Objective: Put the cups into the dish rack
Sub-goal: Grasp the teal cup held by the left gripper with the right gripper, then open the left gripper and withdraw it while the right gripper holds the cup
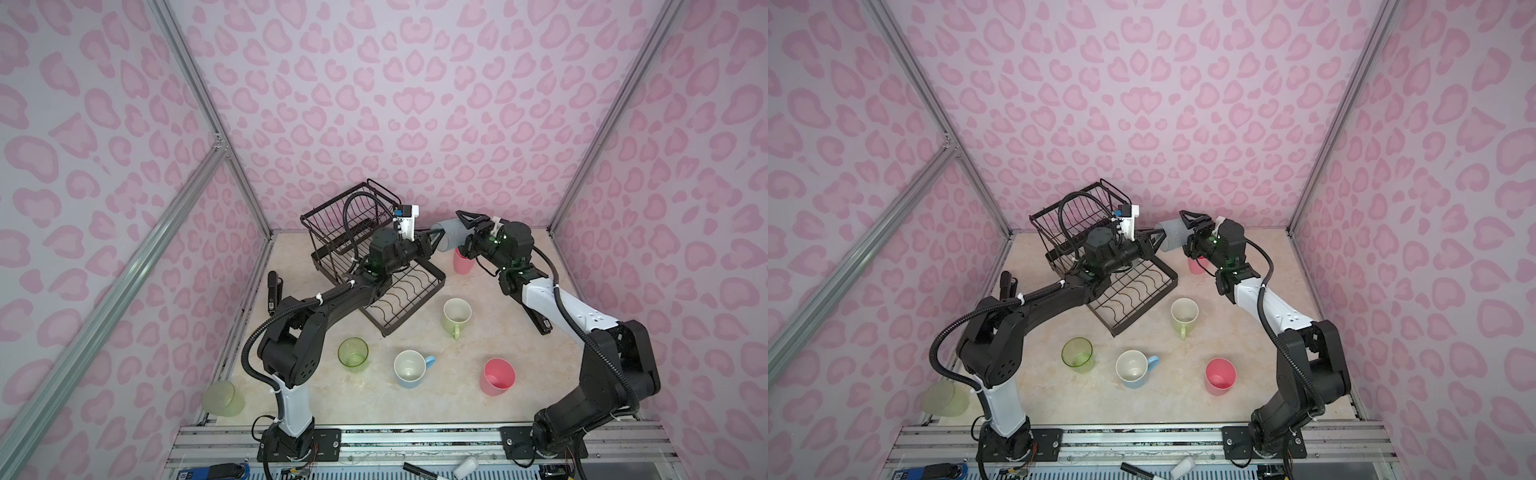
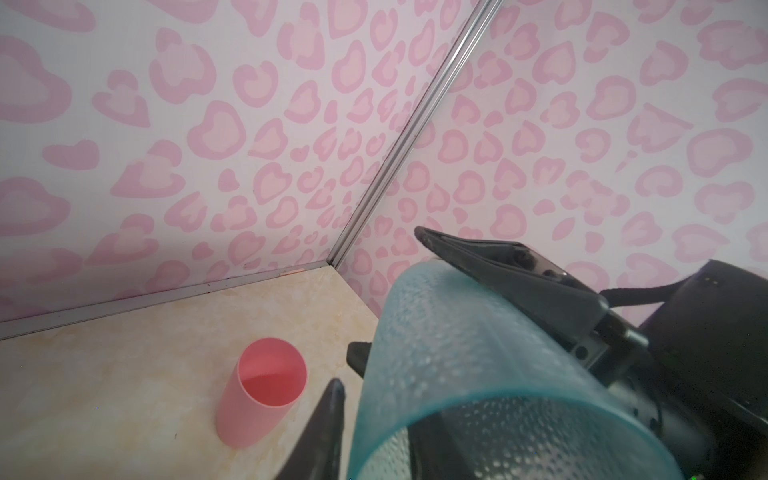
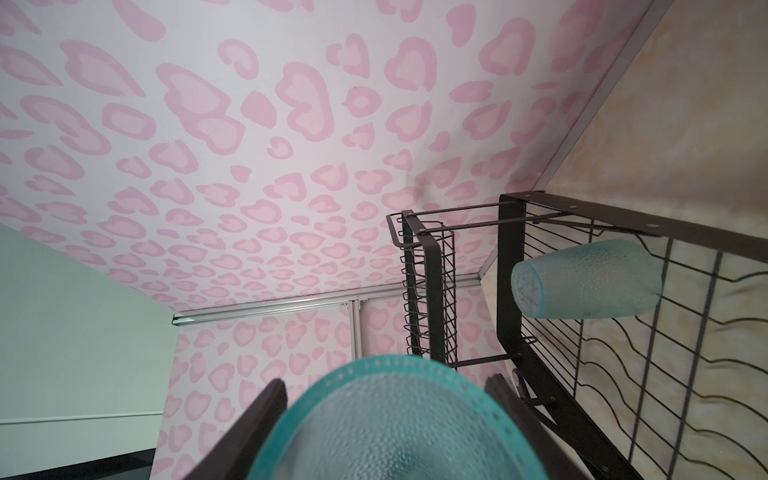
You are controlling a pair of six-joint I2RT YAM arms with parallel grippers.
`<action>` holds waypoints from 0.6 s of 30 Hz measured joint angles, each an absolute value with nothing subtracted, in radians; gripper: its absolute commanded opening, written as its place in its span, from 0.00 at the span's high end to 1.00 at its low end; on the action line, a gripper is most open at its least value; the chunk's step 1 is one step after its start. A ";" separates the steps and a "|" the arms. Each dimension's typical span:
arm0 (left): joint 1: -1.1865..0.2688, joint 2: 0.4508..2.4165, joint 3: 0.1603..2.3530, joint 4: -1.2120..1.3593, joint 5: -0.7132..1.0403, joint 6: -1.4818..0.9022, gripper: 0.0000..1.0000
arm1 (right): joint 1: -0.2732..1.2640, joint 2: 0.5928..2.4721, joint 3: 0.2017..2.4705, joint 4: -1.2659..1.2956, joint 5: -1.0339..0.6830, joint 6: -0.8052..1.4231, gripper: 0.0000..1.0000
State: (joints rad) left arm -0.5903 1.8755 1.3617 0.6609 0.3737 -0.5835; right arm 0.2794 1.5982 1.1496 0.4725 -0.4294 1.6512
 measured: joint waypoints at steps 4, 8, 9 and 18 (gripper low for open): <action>-0.590 1.874 1.358 0.661 0.365 -0.583 0.43 | 0.279 1.593 1.150 0.471 -0.416 1.621 0.41; -0.589 1.847 1.324 0.655 0.345 -0.575 0.40 | 0.279 1.585 1.150 0.459 -0.400 1.573 0.42; -0.588 1.840 1.315 0.653 0.340 -0.575 0.39 | 0.278 1.584 1.150 0.451 -0.390 1.557 0.42; -0.579 1.747 1.206 0.622 0.270 -0.575 0.28 | 0.274 1.596 1.150 0.417 -0.356 1.435 0.46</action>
